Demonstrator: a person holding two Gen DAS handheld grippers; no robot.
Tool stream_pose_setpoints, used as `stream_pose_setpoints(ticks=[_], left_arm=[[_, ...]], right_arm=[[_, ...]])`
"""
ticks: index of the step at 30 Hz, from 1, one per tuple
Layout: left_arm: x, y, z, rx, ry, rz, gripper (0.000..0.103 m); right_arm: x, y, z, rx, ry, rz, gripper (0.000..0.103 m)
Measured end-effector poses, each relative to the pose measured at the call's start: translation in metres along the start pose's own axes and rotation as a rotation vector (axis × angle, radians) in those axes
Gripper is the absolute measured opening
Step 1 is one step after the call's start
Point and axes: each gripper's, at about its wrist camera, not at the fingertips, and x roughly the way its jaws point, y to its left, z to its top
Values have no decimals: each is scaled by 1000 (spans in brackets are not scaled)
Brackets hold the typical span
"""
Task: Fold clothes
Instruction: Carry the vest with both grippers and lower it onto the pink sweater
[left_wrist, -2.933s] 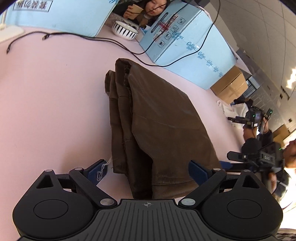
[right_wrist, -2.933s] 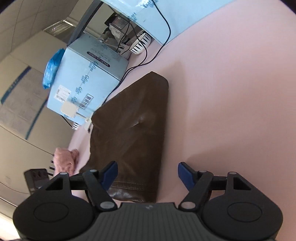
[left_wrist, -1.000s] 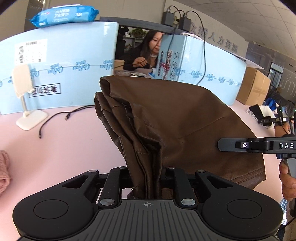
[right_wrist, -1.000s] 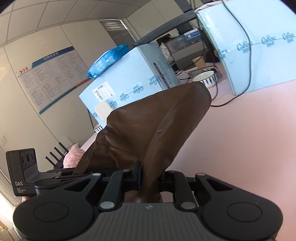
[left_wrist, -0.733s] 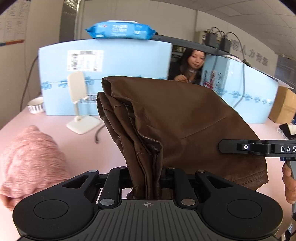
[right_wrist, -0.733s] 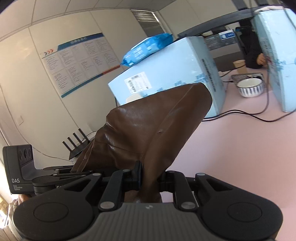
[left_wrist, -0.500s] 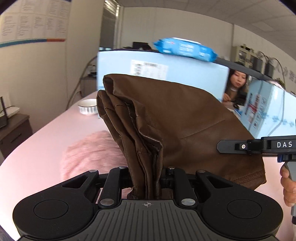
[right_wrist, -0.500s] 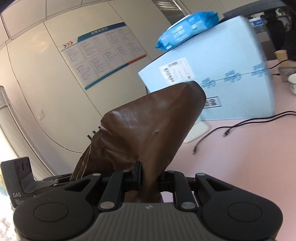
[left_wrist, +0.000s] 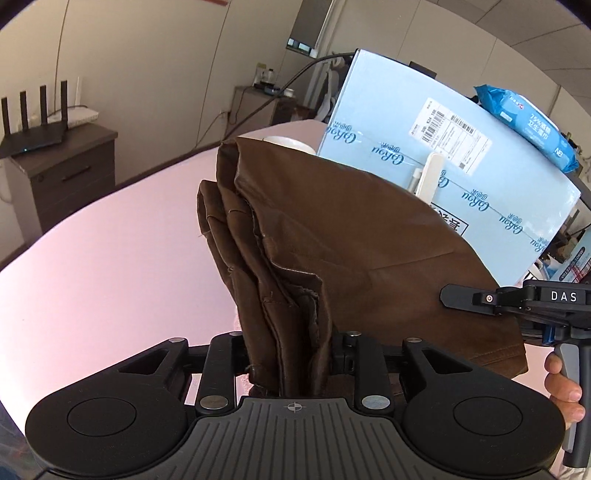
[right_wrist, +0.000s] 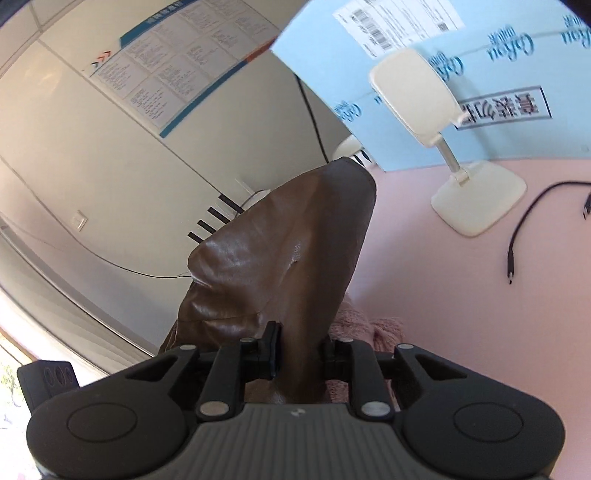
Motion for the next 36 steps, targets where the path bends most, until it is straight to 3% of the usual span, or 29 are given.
stream_pose_setpoints(ticks=[1,2,3,5,7,9,11,13,15,17,20,23,29,36], left_arm=[[0,2,-1,4,-2,1,41],[0,4,-3,9,-5,3,55],[-2,4,-3,19,-24,30,76],[-6,5,-3,44,-55,77,86],[-16,6,-1,62,-76,124,86],[-31,9,2,59,-123,161,86],[-49,10,5,60,-196,190,86],[-69,3,7,75,-265,145,86],[-76,-8,7,113,-266,66,87],[-68,-23,6,166,-216,18,87],[-34,-39,-3,234,-103,41,87],[-10,-38,-14,229,-48,67,87],[-1,-26,-25,184,-11,24,87],[-13,-33,-13,173,-13,38,87]], right_arm=[[2,-4,-1,7,0,-9,36],[3,-7,-2,15,-4,-18,44],[2,-10,-2,23,-16,-25,52],[-3,-13,-4,18,-56,-26,54],[-14,-6,-5,-44,-118,-36,58],[-29,6,-5,-119,-185,-51,72],[-52,26,-10,-238,-297,-82,72],[-67,43,-12,-334,-336,-84,71],[-69,58,-8,-372,-238,-5,70],[-62,67,-10,-388,-146,29,67],[-39,81,-22,-446,-58,-60,59],[-24,79,-32,-451,-31,-91,57],[-9,68,-37,-429,27,-110,57],[-20,80,-39,-456,-6,-113,64]])
